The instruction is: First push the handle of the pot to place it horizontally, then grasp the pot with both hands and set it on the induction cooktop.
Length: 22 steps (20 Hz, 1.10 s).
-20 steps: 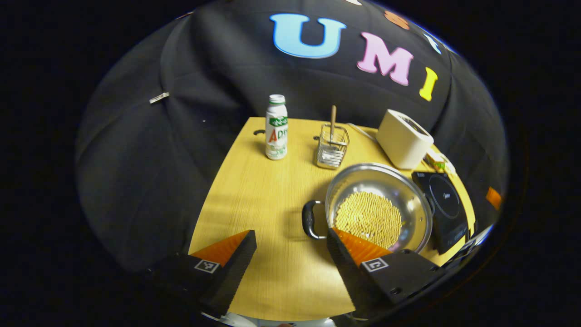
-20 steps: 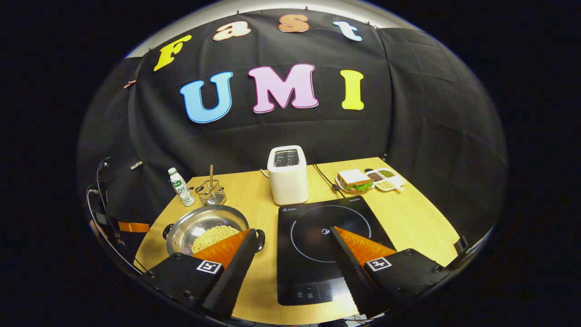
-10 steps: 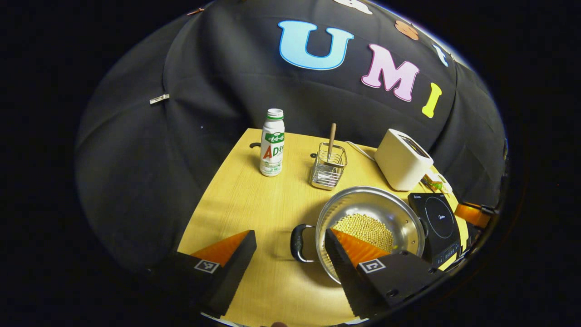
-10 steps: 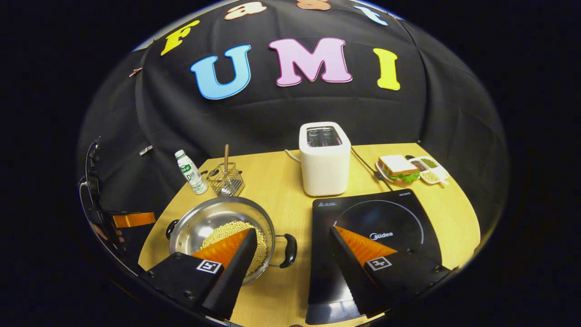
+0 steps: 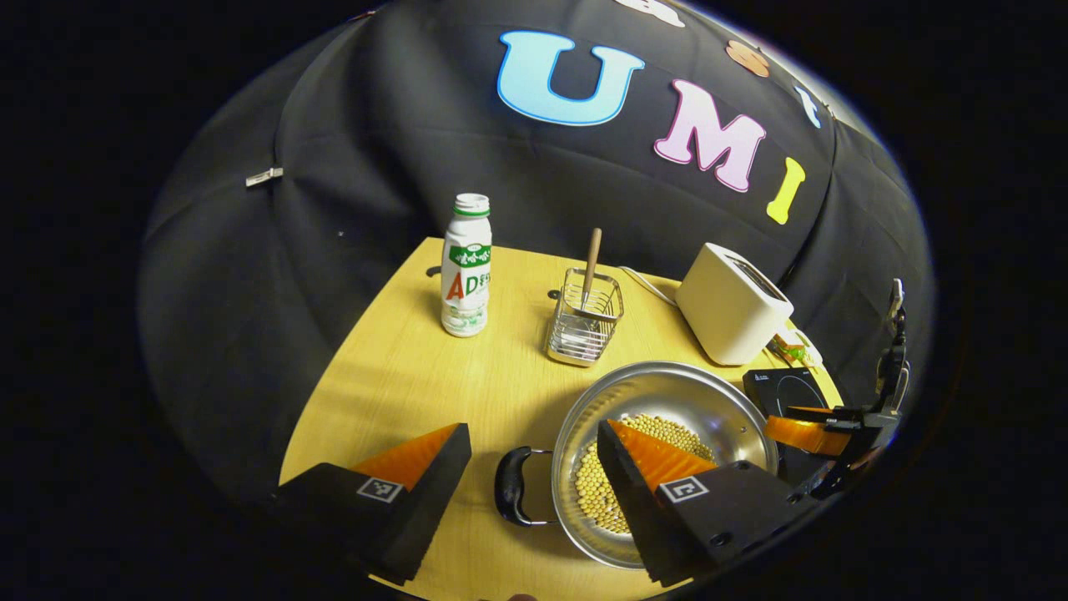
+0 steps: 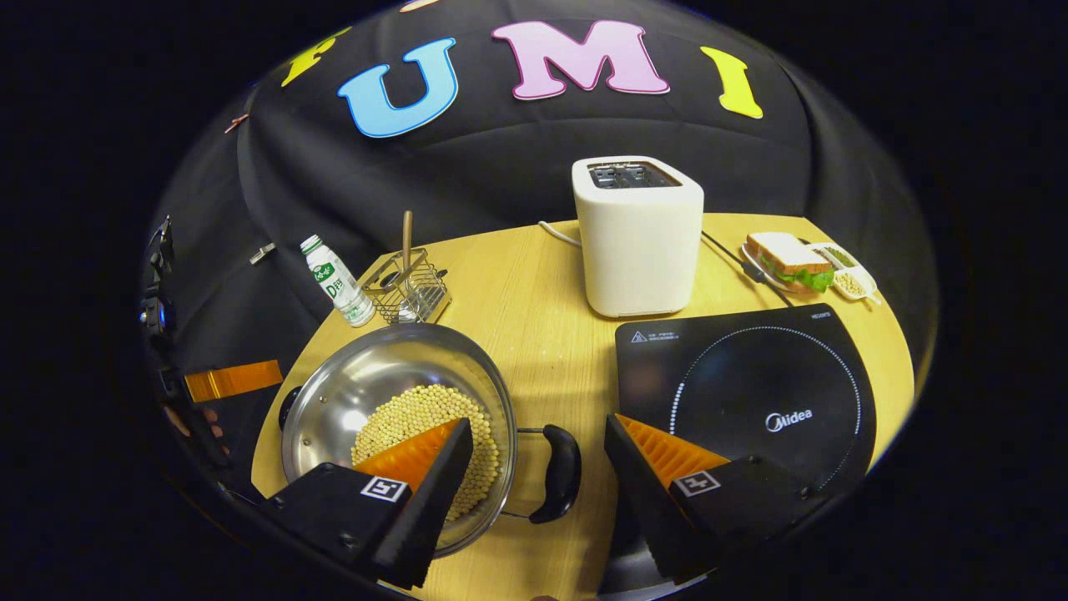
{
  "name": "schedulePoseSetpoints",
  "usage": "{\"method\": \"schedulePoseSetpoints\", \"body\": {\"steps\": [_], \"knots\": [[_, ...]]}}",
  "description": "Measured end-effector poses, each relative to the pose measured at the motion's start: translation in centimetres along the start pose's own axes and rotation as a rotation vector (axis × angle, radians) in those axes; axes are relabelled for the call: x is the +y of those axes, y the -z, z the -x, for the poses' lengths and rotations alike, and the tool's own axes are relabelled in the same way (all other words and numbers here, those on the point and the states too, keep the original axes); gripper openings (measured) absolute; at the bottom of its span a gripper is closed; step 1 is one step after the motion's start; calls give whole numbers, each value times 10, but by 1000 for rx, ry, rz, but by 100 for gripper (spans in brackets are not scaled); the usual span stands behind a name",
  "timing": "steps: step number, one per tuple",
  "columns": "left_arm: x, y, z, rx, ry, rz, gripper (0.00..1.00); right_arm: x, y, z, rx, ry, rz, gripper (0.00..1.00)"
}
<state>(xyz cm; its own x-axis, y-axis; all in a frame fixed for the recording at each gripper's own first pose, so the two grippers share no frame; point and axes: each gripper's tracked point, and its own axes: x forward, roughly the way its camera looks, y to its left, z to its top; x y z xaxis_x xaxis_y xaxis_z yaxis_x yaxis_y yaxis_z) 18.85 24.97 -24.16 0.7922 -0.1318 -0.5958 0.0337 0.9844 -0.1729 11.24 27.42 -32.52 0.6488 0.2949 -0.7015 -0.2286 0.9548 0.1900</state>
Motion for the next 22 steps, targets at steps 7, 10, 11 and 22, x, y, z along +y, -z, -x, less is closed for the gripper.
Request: {"method": "schedulePoseSetpoints", "body": {"steps": [7, 10, 11, 22], "knots": [[-7, 23, -28, 58, 55, 88, 96, 1, 20, -19, 54, -4, -3, 99], [-10, 38, -38, 97, 65, 140, 94, 7, 25, -25, 70, -24, -28, 98], [-10, 39, -41, 94, 66, 149, 94, 11, 26, -27, 75, -32, -43, 98], [12, 66, -46, 141, -24, 18, 79, 16, 41, -31, 84, 4, 48, 92]]}}
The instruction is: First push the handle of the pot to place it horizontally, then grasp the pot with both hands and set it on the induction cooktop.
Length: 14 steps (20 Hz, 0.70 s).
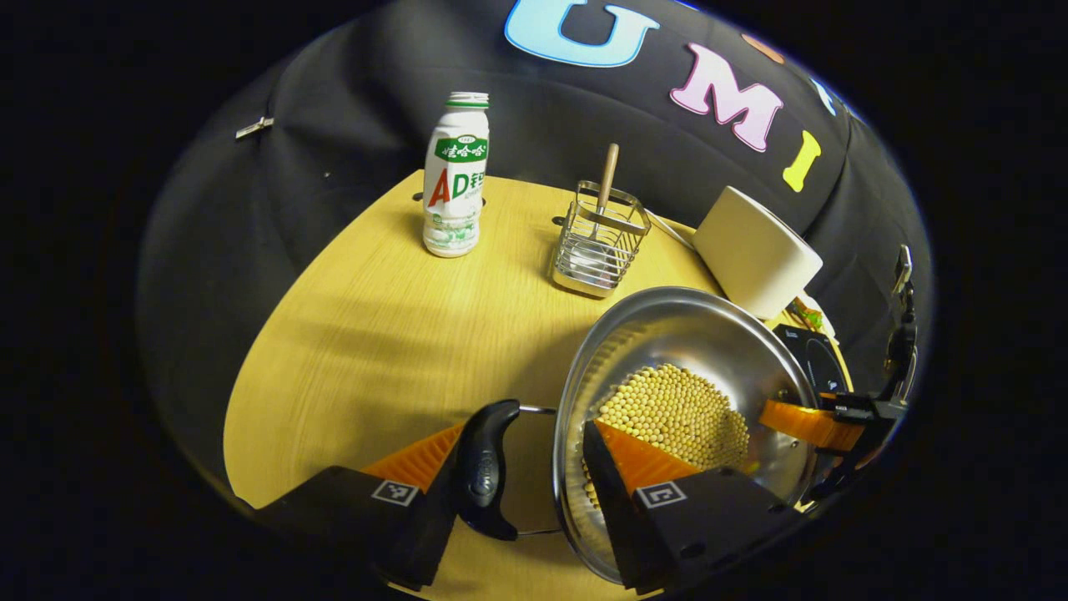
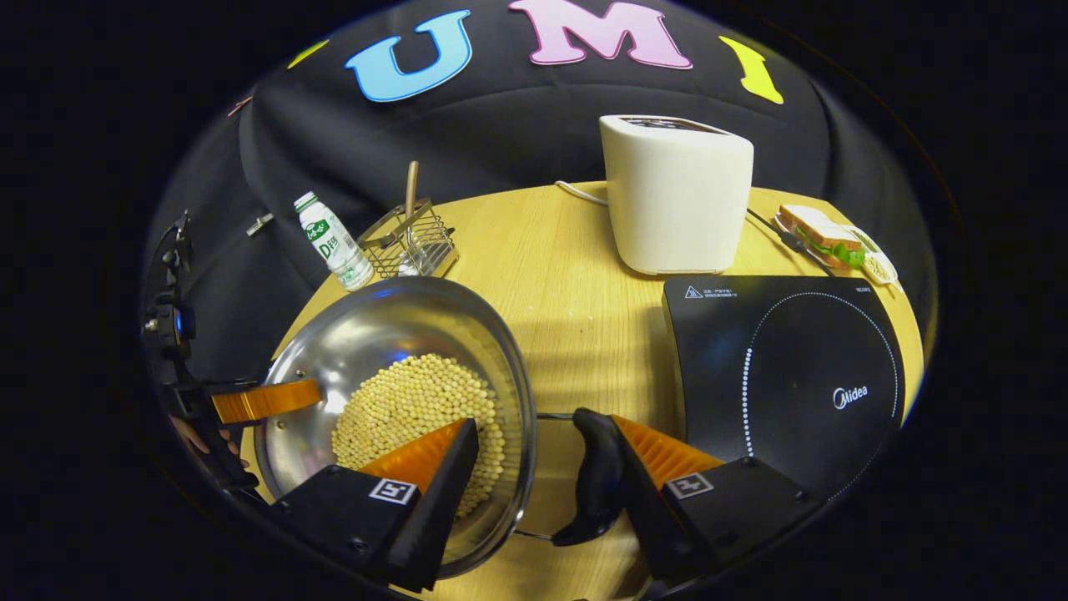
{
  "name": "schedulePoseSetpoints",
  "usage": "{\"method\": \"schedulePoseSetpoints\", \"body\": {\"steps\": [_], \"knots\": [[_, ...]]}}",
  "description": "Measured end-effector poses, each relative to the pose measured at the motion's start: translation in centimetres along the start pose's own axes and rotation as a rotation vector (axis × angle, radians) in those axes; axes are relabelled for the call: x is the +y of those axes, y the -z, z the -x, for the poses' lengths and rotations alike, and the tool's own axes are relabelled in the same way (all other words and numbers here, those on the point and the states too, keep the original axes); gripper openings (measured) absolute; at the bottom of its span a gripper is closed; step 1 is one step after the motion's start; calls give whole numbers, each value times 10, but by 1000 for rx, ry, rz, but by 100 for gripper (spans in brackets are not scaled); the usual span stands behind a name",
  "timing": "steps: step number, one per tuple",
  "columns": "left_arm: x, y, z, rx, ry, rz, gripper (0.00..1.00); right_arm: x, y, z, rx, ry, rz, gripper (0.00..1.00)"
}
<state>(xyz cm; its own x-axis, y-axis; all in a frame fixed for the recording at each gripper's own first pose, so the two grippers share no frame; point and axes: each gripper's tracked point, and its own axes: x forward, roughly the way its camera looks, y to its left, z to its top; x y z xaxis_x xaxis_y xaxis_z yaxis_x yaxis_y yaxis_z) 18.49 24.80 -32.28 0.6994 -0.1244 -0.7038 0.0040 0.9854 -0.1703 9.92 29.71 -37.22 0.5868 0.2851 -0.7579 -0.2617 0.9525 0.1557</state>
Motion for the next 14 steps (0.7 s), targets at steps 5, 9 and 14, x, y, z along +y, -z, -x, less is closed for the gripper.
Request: {"method": "schedulePoseSetpoints", "body": {"steps": [5, 9, 14], "knots": [[11, 9, 5, 10, 11, 25, 66, 7, 22, -5, 62, 1, 63, 80], [12, 13, 8, 8, 23, 67, 65, 5, 29, -2, 48, 17, -5, 80], [13, 14, 11, -4, 27, 104, 63, 3, 28, -6, 80, 35, -78, 66]]}}
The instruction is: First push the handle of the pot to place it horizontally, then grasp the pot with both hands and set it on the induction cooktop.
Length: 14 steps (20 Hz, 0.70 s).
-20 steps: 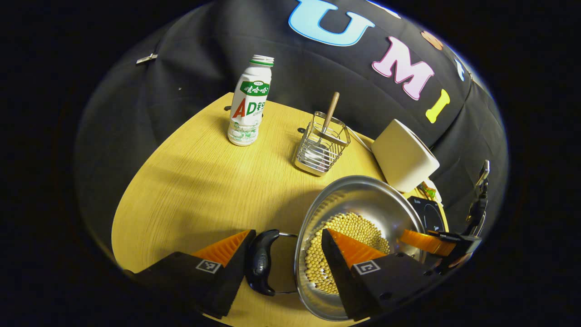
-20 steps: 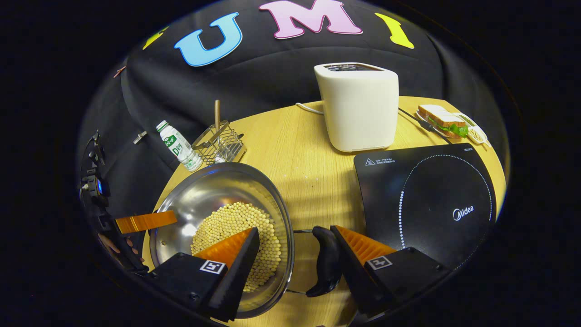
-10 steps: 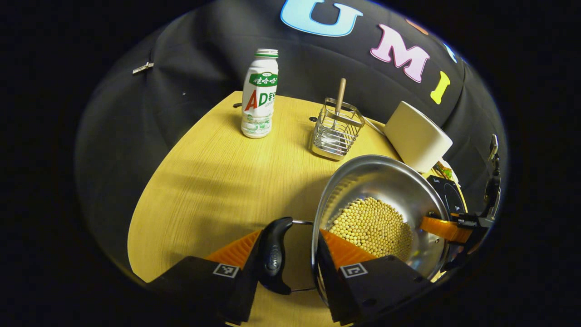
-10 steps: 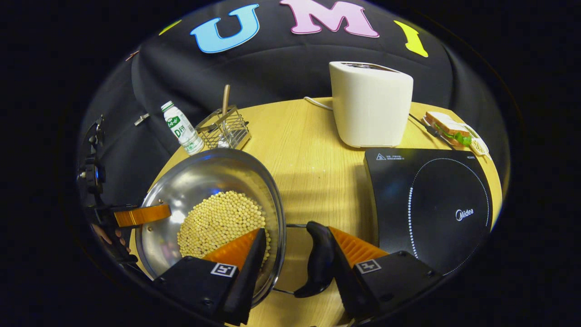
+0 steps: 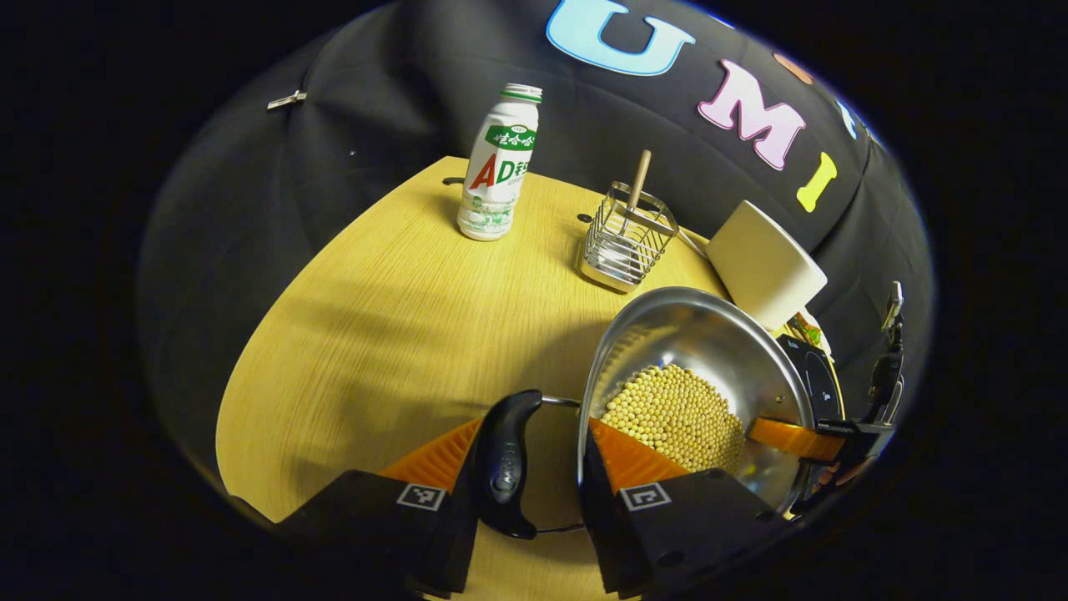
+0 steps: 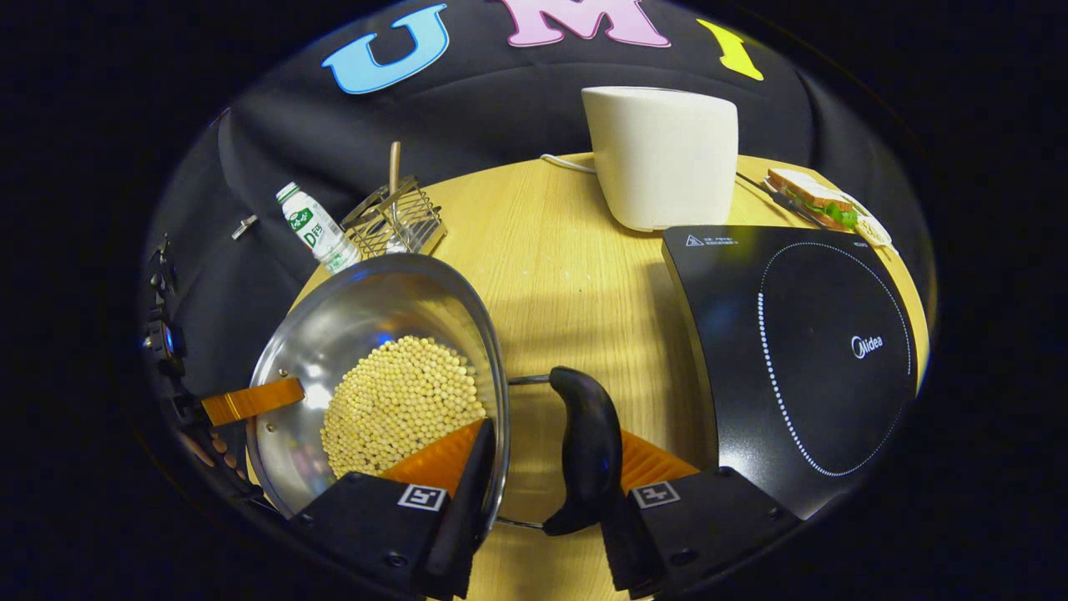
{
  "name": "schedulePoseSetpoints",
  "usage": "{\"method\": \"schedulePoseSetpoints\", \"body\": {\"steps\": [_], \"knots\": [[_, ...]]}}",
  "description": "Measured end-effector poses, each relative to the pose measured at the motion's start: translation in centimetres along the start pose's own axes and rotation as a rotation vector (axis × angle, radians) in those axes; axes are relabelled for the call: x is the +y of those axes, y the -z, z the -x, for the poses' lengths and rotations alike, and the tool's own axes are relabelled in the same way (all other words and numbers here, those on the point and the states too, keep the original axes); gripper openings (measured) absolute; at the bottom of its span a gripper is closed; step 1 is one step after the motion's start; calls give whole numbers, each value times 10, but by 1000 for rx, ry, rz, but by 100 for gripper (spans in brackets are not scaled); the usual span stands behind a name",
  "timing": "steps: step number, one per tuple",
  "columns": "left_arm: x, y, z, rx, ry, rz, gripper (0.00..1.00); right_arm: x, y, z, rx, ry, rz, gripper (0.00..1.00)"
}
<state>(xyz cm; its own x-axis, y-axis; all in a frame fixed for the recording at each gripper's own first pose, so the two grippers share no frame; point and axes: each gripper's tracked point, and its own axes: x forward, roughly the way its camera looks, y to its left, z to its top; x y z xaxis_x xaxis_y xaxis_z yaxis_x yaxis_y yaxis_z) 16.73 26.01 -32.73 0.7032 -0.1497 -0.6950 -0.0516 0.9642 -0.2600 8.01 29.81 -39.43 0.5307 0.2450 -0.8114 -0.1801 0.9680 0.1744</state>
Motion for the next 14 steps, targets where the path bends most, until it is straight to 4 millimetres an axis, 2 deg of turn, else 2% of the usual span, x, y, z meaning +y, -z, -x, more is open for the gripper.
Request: {"method": "schedulePoseSetpoints", "body": {"steps": [3, 5, 6, 11, 12, 13, 14], "knots": [[0, 1, 2, -2, -5, 2, 59, 1, 0, -2, 4, -3, -56, 63], [0, 2, 5, -7, -12, -3, 58, 2, -1, 0, 9, -10, -50, 55], [1, 2, 5, -11, -16, -1, 58, 2, -1, 1, 5, -9, -38, 59], [-1, 7, 13, -7, -20, 32, 56, 6, -8, 12, -17, -17, -16, 59], [-2, 5, 17, -16, -22, 37, 56, 7, -10, 15, -20, -20, -9, 54], [-4, 4, 22, -23, -24, 36, 56, 8, -13, 19, -23, -25, -3, 59], [-7, 2, 27, -31, -27, 34, 56, 8, -16, 23, -26, -28, 1, 55]]}}
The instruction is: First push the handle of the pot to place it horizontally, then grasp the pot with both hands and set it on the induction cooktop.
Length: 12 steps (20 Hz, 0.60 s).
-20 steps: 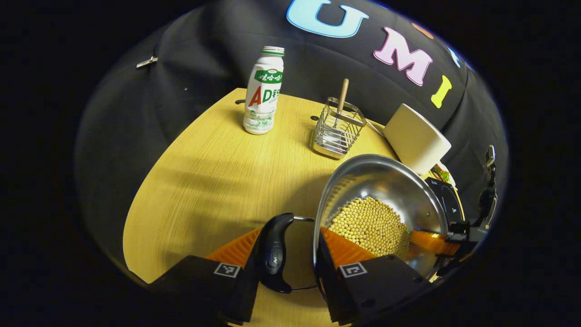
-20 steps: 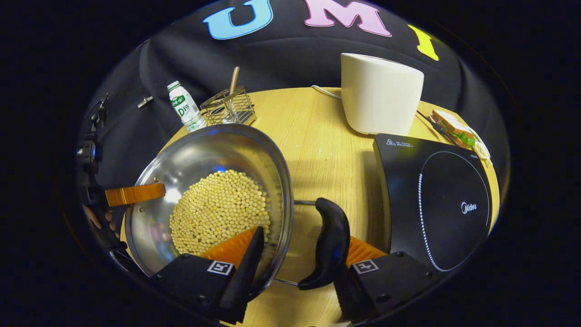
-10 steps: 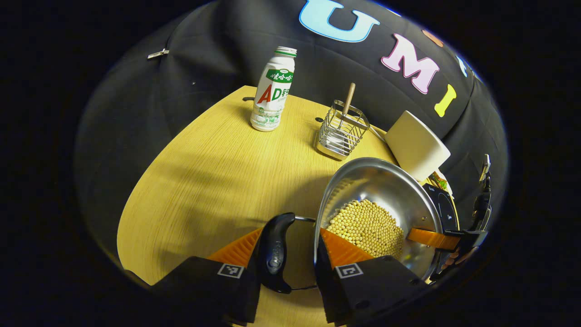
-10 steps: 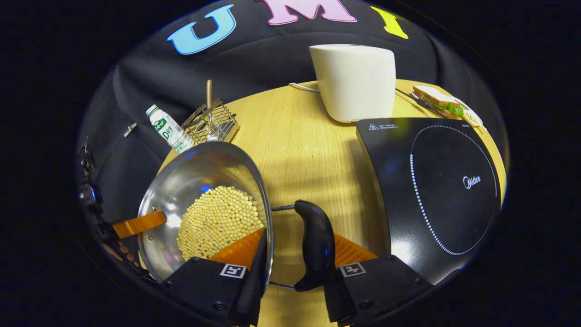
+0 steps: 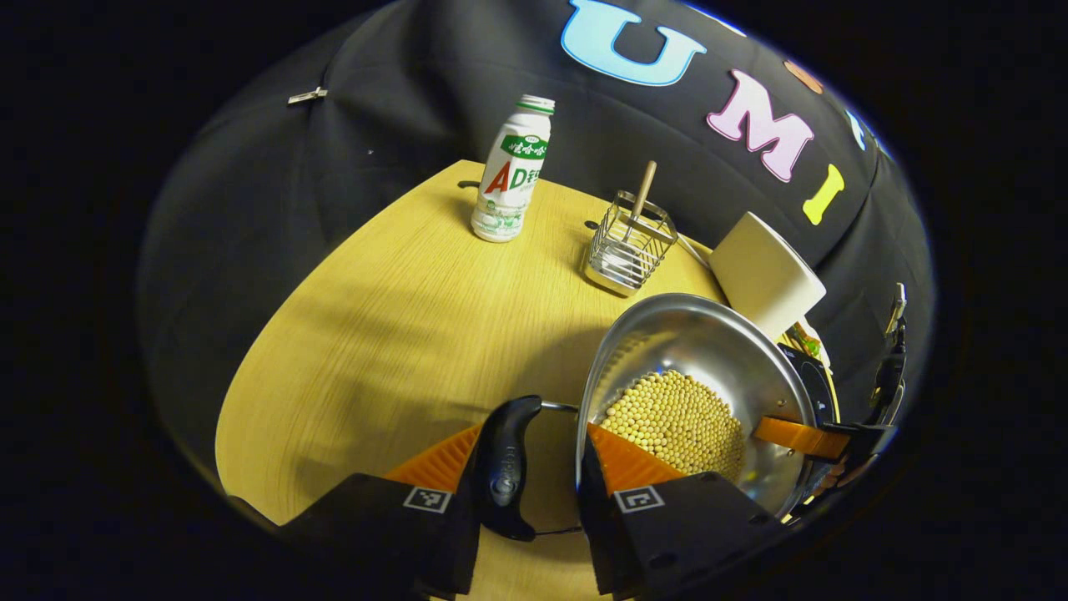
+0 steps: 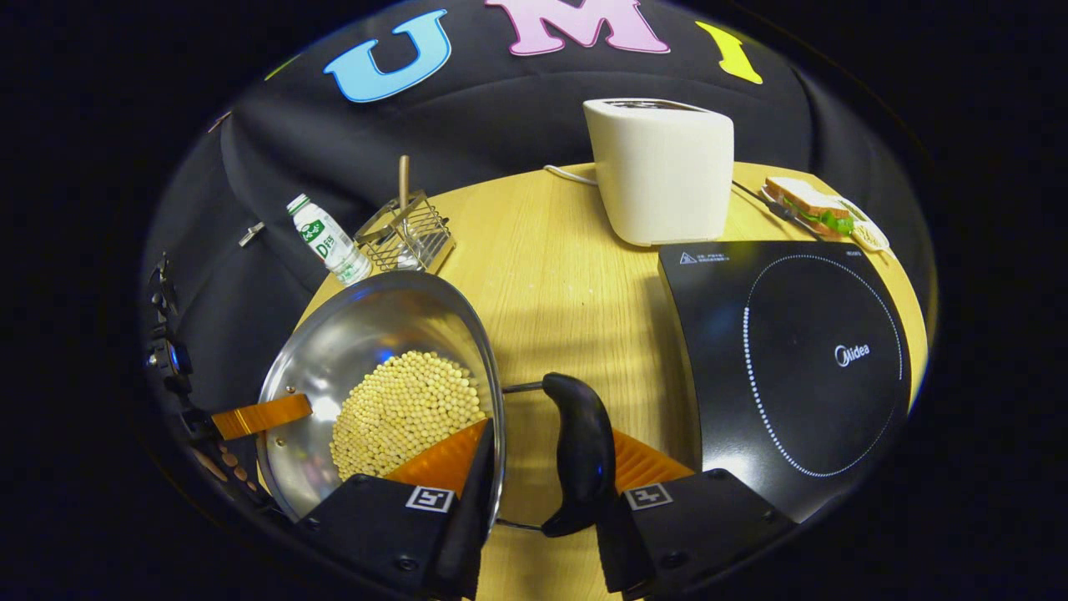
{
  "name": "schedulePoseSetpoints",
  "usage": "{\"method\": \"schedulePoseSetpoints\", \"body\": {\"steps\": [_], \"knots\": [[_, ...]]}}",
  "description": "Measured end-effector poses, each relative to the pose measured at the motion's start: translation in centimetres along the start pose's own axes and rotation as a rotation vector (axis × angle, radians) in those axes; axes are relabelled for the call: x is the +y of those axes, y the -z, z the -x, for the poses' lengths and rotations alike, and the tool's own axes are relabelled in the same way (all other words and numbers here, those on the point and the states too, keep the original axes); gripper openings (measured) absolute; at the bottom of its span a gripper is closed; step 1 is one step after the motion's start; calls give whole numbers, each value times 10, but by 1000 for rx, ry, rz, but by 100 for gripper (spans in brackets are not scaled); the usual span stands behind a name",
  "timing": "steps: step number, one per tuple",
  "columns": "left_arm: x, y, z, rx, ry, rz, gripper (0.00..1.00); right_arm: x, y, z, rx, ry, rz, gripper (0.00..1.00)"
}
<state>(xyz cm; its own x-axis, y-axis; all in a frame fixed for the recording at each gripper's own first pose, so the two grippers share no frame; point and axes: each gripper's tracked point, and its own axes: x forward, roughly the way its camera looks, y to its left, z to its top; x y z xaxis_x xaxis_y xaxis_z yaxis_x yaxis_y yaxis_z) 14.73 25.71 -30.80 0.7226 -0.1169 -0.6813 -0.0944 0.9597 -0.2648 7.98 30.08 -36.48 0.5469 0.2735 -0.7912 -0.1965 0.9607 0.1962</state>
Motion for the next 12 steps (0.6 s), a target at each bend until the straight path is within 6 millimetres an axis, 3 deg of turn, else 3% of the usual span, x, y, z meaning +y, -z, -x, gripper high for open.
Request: {"method": "schedulePoseSetpoints", "body": {"steps": [2, 5, 12], "knots": [[-9, -5, 9, -8, -3, -7, 56, -3, -7, 9, -4, -5, 0, 59], [-28, -13, 20, -23, -5, -20, 56, -12, -19, 26, -11, -7, 5, 55], [-91, -21, 43, -40, -4, -11, 56, -54, -50, 68, -47, -20, 13, 59]]}}
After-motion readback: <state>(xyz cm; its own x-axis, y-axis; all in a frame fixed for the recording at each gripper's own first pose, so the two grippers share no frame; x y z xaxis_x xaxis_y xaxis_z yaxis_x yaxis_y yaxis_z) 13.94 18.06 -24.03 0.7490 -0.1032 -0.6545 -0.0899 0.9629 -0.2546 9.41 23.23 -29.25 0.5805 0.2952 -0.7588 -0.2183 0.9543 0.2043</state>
